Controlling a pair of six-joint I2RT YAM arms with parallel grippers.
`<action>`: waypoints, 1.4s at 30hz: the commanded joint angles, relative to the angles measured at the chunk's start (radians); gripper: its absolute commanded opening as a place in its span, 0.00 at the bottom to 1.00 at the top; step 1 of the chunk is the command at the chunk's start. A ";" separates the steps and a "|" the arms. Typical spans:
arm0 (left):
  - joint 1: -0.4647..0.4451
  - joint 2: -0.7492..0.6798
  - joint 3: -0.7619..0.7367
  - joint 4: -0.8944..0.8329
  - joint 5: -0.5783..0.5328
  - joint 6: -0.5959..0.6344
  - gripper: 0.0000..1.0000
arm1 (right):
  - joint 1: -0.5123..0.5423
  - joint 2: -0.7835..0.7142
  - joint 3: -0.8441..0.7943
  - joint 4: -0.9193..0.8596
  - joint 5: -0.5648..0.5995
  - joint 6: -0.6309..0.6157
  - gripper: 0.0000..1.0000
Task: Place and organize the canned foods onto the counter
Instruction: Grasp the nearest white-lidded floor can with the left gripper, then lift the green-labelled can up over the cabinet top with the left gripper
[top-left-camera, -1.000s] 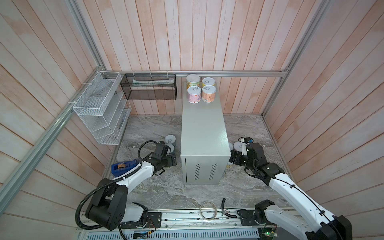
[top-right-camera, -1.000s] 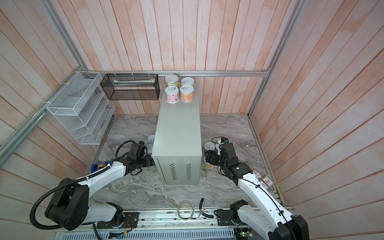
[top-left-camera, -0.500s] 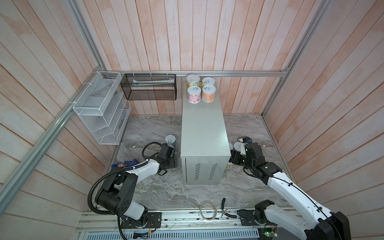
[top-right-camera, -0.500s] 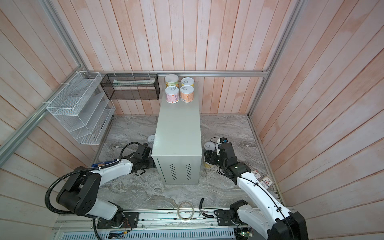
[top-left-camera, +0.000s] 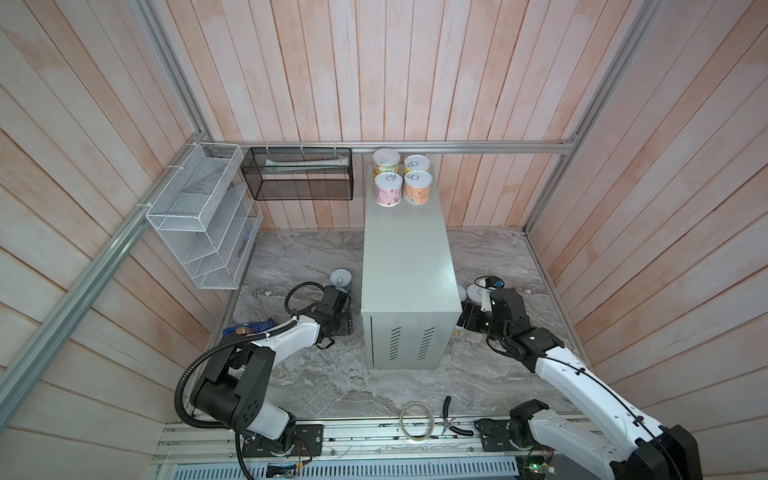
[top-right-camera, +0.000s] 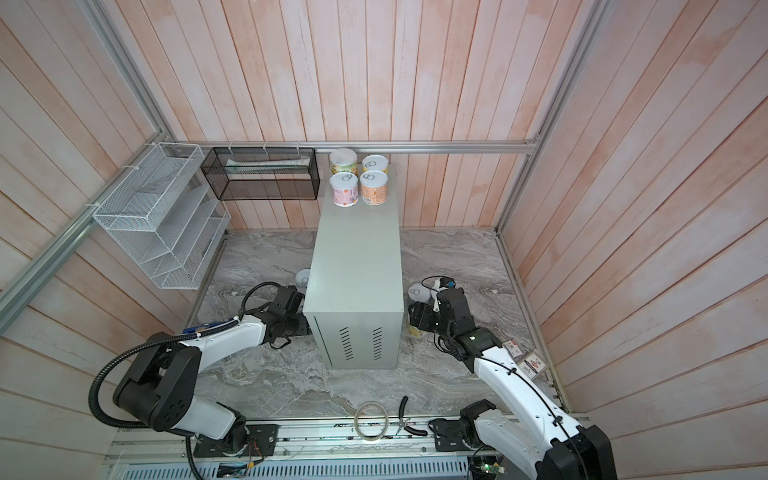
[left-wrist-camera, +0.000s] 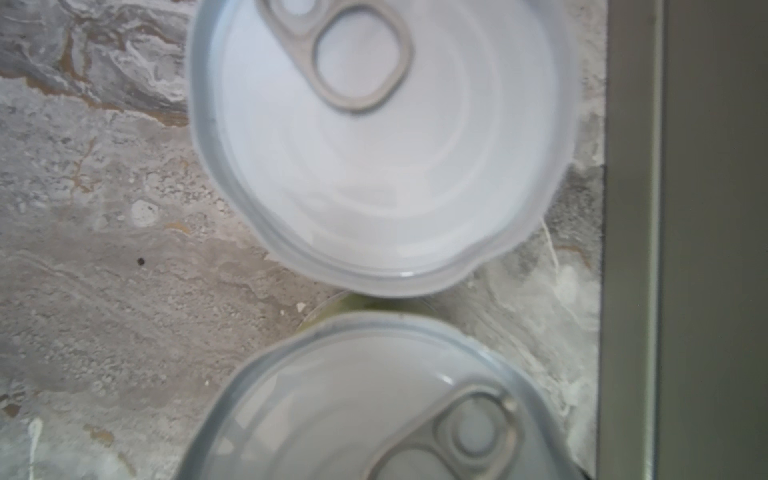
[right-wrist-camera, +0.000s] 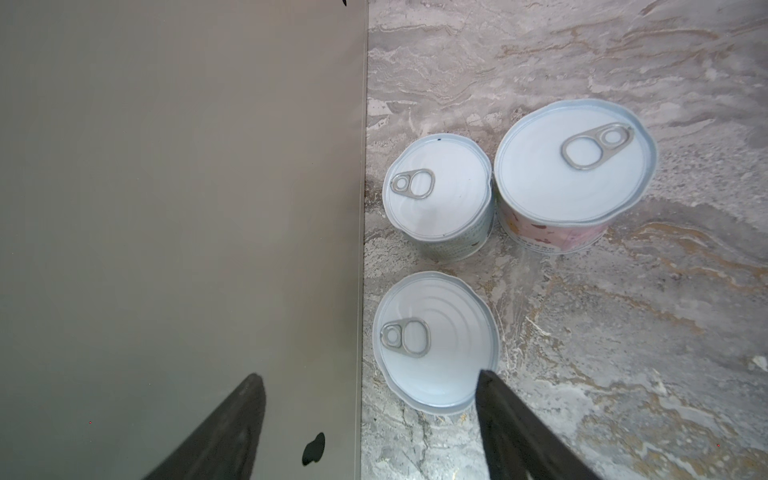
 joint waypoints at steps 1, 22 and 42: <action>-0.011 -0.097 0.078 -0.078 0.015 0.033 0.00 | -0.004 -0.026 -0.004 0.009 -0.001 0.002 0.79; -0.010 -0.092 1.129 -1.041 0.001 0.184 0.00 | -0.013 -0.082 0.000 -0.007 -0.008 -0.007 0.78; -0.225 0.263 1.711 -1.073 0.030 0.198 0.00 | -0.021 -0.158 0.043 -0.045 0.026 -0.020 0.78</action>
